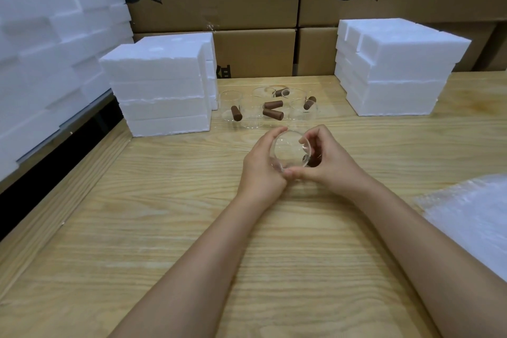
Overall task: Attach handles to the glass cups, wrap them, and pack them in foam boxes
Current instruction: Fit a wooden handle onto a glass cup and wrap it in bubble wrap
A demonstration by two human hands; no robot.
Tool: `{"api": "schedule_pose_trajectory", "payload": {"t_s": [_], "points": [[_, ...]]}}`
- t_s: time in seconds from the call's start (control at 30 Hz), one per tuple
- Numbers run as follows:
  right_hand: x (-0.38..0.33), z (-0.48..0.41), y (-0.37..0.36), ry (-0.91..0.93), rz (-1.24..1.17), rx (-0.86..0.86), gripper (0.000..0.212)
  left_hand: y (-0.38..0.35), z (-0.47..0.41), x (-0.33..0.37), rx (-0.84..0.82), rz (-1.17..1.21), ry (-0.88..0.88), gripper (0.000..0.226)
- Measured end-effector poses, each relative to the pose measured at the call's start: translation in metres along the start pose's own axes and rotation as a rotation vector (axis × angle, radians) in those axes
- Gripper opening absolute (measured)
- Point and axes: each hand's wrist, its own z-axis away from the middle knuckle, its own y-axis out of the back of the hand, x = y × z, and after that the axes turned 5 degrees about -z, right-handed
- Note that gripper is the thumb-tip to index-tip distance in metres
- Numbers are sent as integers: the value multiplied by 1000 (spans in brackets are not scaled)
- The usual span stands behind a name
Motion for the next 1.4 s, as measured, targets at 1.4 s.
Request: {"api": "schedule_pose_trajectory", "payload": {"t_s": [1.4], "points": [[-10, 12, -31, 101, -369, 332, 32, -1, -6, -5, 115, 252, 92, 65]]}}
